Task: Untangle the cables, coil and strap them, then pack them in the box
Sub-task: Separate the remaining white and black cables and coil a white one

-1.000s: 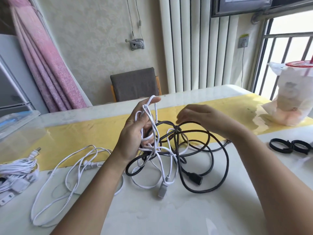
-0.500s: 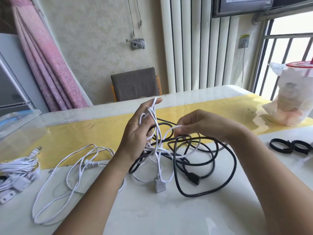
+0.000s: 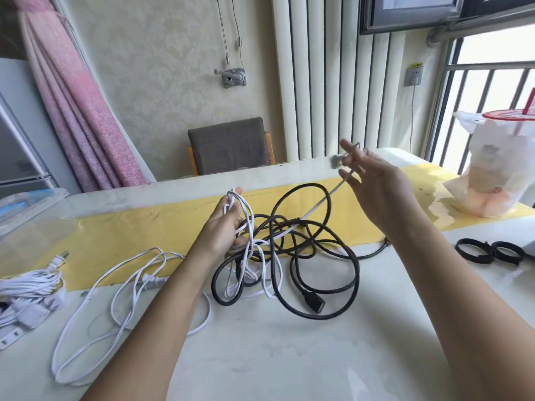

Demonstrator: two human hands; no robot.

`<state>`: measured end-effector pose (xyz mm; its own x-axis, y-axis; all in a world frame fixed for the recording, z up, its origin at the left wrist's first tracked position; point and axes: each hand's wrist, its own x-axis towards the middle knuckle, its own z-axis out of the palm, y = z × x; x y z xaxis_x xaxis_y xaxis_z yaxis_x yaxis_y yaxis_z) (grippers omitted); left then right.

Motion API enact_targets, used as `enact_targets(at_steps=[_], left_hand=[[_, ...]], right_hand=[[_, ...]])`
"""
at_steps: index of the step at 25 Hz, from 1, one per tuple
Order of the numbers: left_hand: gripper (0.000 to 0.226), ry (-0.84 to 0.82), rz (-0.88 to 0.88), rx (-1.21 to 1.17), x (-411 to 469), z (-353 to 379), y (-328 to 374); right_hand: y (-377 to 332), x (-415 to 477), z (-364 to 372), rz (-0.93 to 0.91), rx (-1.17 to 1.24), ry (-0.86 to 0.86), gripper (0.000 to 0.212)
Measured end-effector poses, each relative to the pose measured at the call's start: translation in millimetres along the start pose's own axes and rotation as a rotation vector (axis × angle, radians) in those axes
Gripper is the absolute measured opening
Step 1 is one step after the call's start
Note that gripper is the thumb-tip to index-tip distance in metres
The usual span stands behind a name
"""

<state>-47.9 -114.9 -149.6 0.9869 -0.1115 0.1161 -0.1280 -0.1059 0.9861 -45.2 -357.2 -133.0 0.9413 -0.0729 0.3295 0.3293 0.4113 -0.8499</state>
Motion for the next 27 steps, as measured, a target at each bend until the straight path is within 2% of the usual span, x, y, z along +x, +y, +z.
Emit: enact_targets(at_steps=[2, 4, 7, 9, 11, 12, 13, 15, 16, 17, 18, 20, 22, 24, 27], left_hand=[[0.023, 0.044, -0.052, -0.039, -1, -2, 0], [0.018, 0.082, -0.013, -0.011, 3, -9, -2], [0.026, 0.031, 0.075, 0.099, -1, -17, 4], [0.025, -0.015, 0.103, 0.109, -4, -14, 7], [0.023, -0.104, 0.081, 0.000, -10, -7, 12], [0.022, -0.158, 0.053, -0.109, -13, -4, 14], [0.022, -0.199, 0.027, -0.220, -14, 0, 15], [0.031, -0.247, 0.006, -0.410, -12, 3, 16], [0.037, -0.272, 0.020, -0.469, -11, 4, 16], [0.042, -0.307, 0.044, -0.500, -10, 5, 14], [0.047, -0.342, 0.066, -0.503, -9, 3, 12], [0.047, -0.369, 0.083, -0.388, -6, -5, 10], [0.032, -0.327, 0.113, -0.100, -6, -18, 13], [0.027, -0.259, 0.157, 0.151, -6, -27, 15], [0.031, -0.291, 0.149, 0.224, -9, -22, 19]], right_hand=[[3, 4, -8, 0.028, -0.178, 0.067, 0.027], [2, 5, -13, 0.076, -0.280, 0.129, 0.020], [-6, 1, -18, 0.138, -0.507, 0.205, 0.020], [-9, -2, -19, 0.120, -0.945, 0.311, 0.028], [-14, -8, -7, -0.023, -1.401, 0.521, 0.038], [-17, -13, 5, -0.152, -1.423, 0.566, 0.038], [-20, -21, 21, -0.235, -1.310, 0.505, 0.038], [-17, -39, 61, -0.186, -1.001, 0.127, 0.046], [-8, -48, 77, -0.088, -0.965, -0.071, 0.047], [6, -57, 88, -0.025, -1.031, -0.217, 0.044], [19, -59, 92, -0.023, -1.176, -0.283, 0.038], [27, -49, 82, -0.083, -1.420, -0.229, 0.024], [15, -32, 56, -0.137, -1.444, -0.150, 0.015], [0, -17, 27, -0.284, -1.464, -0.071, 0.020], [-8, -6, -2, -0.457, -1.484, 0.044, 0.029]])
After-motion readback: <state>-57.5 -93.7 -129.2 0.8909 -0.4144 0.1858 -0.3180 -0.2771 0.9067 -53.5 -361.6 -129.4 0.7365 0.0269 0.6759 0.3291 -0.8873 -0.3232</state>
